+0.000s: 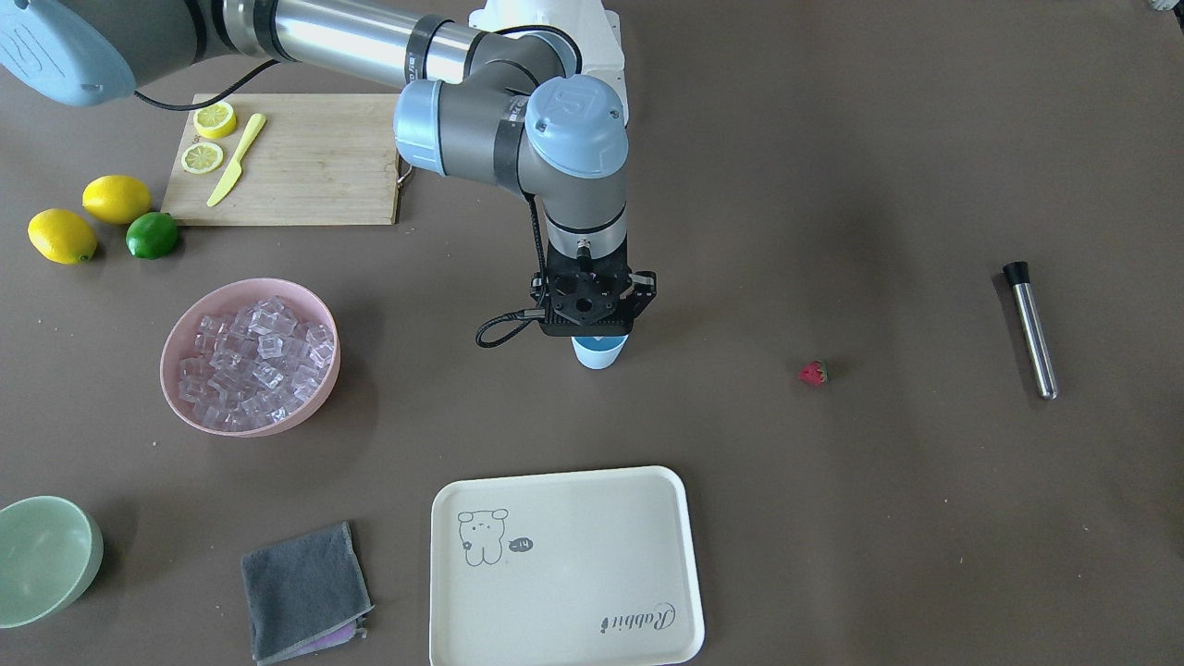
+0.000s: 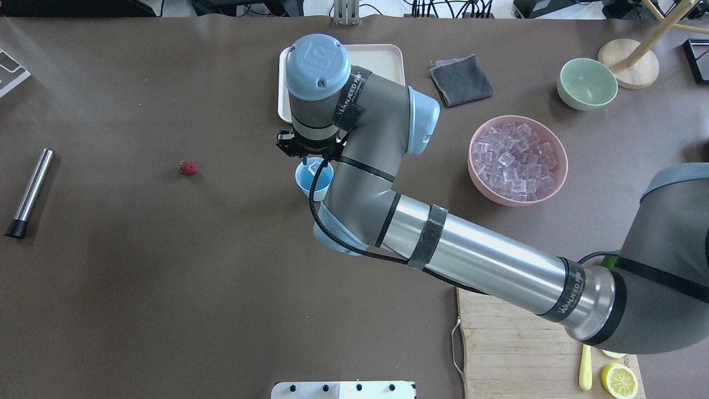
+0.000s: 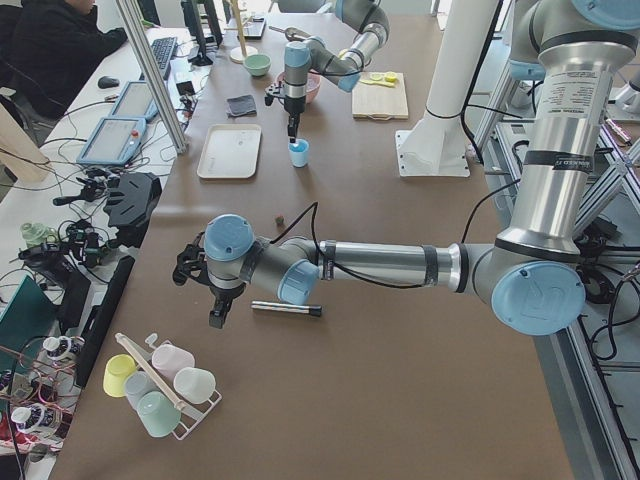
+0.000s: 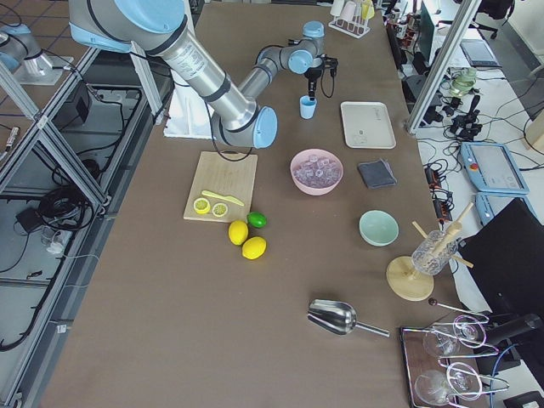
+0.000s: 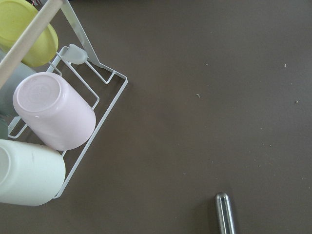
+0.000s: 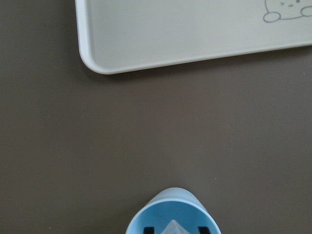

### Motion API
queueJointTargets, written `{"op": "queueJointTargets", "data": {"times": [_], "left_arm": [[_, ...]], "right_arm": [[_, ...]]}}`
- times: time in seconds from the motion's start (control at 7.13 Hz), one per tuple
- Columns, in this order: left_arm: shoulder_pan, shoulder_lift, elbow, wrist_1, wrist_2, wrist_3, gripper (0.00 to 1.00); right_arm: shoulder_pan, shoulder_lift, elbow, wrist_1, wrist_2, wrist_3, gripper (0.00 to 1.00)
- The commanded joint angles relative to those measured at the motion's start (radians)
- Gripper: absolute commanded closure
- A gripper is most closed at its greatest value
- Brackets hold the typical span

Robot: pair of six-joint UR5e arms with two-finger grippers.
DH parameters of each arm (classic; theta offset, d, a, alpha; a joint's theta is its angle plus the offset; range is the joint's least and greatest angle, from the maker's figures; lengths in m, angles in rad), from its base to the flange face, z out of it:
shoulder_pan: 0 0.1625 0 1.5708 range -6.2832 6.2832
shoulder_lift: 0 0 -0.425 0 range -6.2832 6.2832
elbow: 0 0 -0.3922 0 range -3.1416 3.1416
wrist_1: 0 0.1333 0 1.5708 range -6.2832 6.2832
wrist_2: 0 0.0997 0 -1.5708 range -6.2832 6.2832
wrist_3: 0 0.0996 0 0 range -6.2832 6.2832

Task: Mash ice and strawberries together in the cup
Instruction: 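Carry the ice to the light-blue cup with the right gripper and release, then return the right gripper to the pink bowl and grasp more ice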

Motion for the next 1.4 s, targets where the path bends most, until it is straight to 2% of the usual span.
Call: {"op": "queueJointTargets", "data": {"times": [0.0, 0.14, 0.28, 0.7, 0.84, 1.26], "left_arm": [[0.001, -0.001, -0.003, 0.0, -0.001, 0.0, 0.02], [0.001, -0.004, -0.005, 0.001, 0.0, -0.002, 0.02], [0.004, -0.008, -0.002, 0.001, 0.0, -0.002, 0.02], [0.002, 0.004, -0.018, 0.001, 0.0, -0.002, 0.02], [0.001, 0.005, -0.023, 0.001, 0.0, -0.002, 0.02], [-0.001, 0.009, -0.026, 0.0, 0.0, -0.002, 0.02]], "right_arm": [[-0.001, -0.006, 0.01, -0.001, -0.03, 0.039, 0.0], [0.042, -0.019, 0.051, -0.022, -0.012, 0.025, 0.0], [0.076, -0.103, 0.127, -0.059, 0.023, -0.051, 0.0], [0.209, -0.506, 0.44, -0.084, 0.112, -0.317, 0.01], [0.243, -0.594, 0.487, -0.084, 0.117, -0.403, 0.01], [0.262, -0.644, 0.501, -0.081, 0.12, -0.433, 0.01]]}}
